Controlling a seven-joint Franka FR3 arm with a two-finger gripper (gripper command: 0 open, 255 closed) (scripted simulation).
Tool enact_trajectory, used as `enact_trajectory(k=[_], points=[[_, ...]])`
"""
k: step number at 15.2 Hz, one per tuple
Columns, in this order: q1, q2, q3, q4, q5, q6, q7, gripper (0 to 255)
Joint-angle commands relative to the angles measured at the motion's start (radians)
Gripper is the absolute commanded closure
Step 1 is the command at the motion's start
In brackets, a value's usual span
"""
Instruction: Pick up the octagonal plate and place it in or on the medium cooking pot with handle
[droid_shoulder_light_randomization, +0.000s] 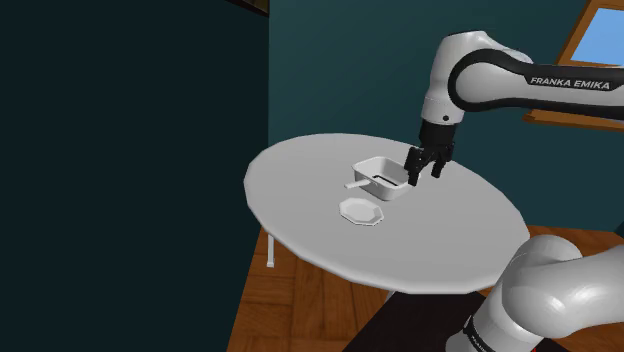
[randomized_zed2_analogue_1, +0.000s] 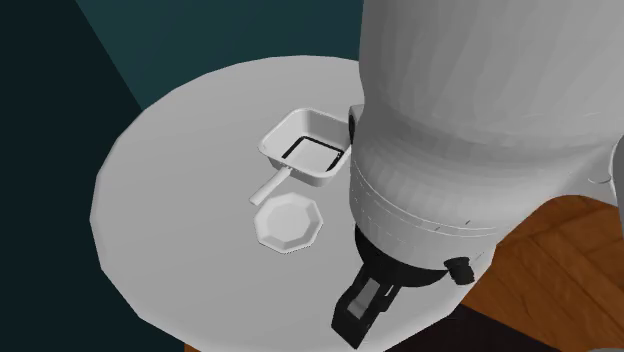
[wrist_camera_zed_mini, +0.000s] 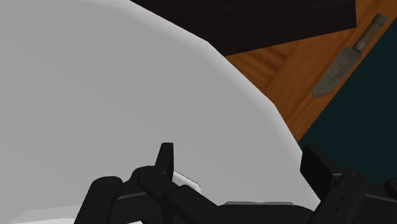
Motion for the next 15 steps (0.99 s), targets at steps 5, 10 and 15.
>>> enact_trajectory(k=[5,10,15], points=[[-0.034,0.087,-0.072,-0.030,0.006,0.132,-0.004,0],[-0.064,0.223,-0.164,-0.043,0.033,0.293,-0.022,0],[-0.078,0.383,-0.258,-0.027,0.096,0.443,-0.063,0]])
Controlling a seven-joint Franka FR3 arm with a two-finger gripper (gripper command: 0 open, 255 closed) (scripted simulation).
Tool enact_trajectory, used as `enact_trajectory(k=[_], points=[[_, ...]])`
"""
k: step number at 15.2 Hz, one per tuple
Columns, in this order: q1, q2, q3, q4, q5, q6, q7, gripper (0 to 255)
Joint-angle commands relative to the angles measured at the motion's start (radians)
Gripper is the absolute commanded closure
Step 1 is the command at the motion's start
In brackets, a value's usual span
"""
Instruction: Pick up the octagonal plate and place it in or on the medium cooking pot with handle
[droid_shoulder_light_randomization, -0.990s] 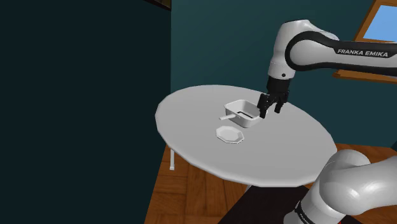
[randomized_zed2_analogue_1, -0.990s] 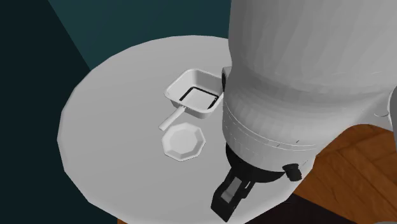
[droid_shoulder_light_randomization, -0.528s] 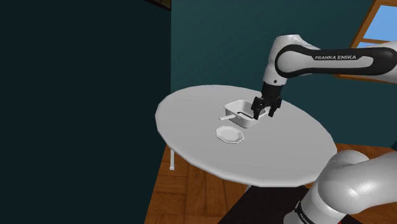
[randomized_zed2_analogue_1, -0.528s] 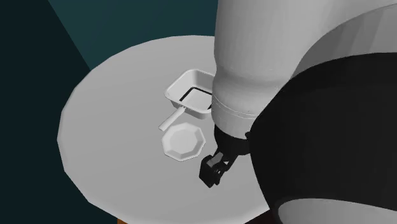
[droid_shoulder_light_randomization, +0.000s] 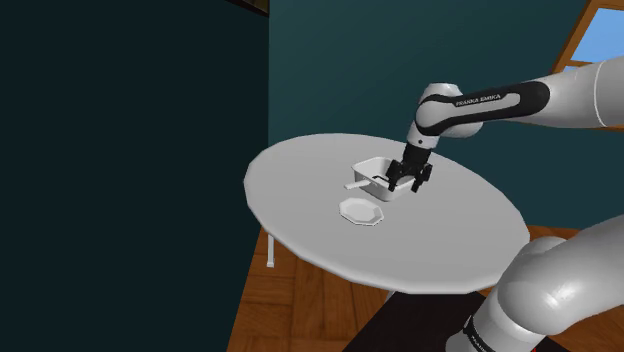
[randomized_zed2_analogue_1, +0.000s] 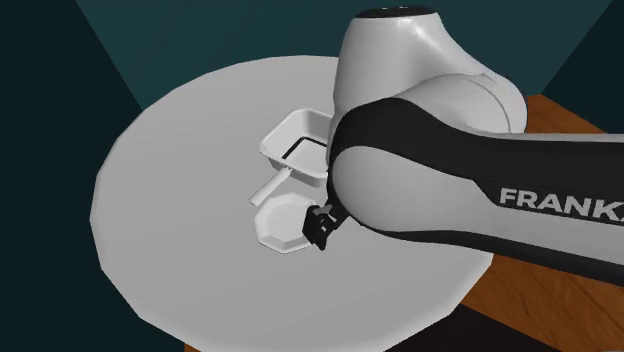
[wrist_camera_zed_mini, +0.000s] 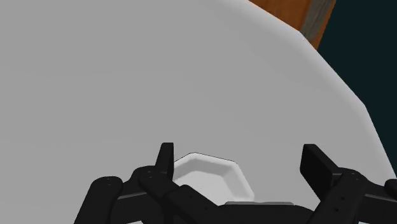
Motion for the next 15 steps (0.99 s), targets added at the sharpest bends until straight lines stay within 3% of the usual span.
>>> enact_trajectory(k=[1,7,11,15], points=[[-0.002,0.073,-0.039,0.015,0.035,0.059,-0.022,0],[0.001,0.302,-0.144,0.080,0.205,0.196,-0.131,0],[-0.011,0.473,-0.188,0.149,0.375,0.247,-0.238,0],[-0.058,0.649,-0.191,0.239,0.559,0.260,-0.345,0]])
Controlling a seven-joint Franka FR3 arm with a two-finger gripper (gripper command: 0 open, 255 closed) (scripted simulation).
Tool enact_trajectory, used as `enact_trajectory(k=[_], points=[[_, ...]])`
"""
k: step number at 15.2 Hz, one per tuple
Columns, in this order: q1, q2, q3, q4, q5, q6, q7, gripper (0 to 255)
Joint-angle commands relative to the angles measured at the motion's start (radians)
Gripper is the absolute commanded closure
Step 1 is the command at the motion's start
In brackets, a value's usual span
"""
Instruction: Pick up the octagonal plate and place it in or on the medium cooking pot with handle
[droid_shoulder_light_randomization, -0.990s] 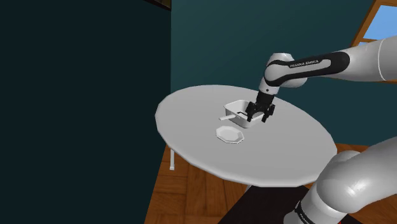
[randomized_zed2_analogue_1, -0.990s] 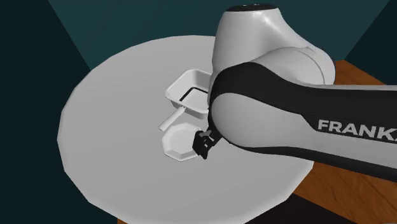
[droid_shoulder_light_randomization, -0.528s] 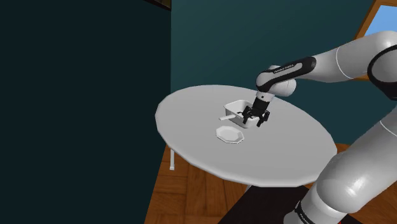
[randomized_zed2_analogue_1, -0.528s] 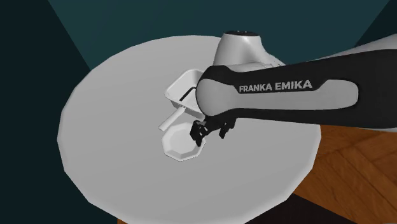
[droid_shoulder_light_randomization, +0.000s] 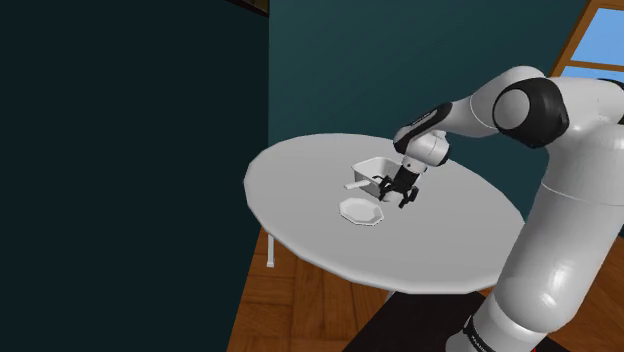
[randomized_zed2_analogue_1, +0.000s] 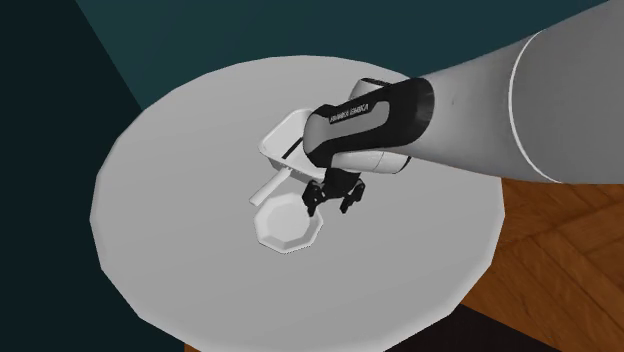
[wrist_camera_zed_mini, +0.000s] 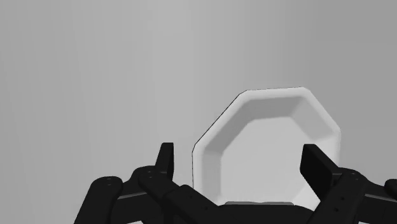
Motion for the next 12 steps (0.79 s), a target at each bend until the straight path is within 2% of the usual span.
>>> enact_trajectory(k=[1,4,12], points=[[-0.031,0.087,0.006,0.049,0.093,-0.001,-0.049,0],[-0.085,0.203,0.028,0.123,0.203,-0.009,-0.102,0],[-0.090,0.274,0.071,0.119,0.275,0.054,-0.144,0]])
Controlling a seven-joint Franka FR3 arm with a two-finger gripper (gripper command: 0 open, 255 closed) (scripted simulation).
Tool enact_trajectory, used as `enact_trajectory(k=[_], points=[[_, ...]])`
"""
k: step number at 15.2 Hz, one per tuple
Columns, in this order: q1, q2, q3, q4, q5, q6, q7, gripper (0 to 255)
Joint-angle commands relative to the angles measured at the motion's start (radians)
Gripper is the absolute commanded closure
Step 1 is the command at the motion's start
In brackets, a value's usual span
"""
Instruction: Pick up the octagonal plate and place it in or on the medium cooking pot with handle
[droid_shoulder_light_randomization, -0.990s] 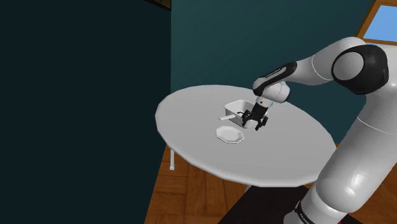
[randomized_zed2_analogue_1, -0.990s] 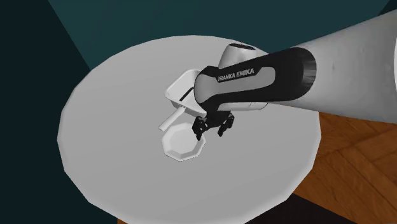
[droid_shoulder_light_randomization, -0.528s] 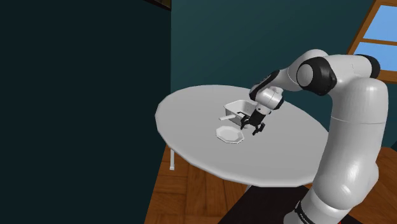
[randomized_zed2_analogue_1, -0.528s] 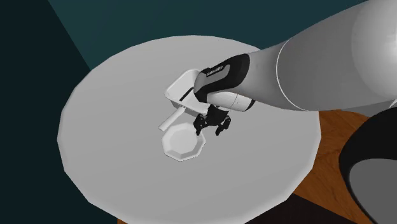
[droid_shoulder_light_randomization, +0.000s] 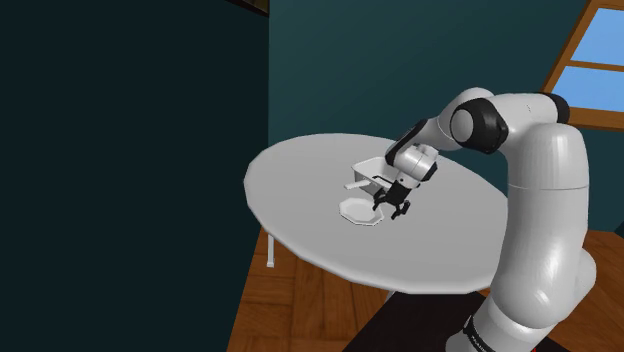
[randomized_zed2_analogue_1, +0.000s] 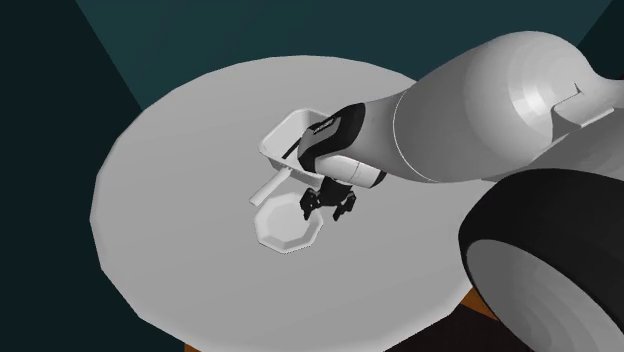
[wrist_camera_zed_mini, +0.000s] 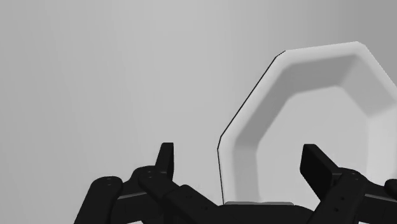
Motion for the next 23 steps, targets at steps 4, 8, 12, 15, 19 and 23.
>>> enact_trajectory(k=[4,8,12,15,19,23], points=[[-0.001,0.006,0.004,-0.004,0.009,0.008,-0.008,0],[-0.001,0.006,0.004,-0.004,0.009,0.008,-0.008,255],[-0.001,0.006,0.004,-0.004,0.008,0.008,-0.008,255],[-0.002,0.006,0.004,-0.003,0.009,0.008,-0.008,255],[0.006,-0.017,-0.006,-0.008,-0.011,-0.005,0.010,255],[0.018,-0.063,-0.025,-0.012,-0.051,-0.032,0.046,255]])
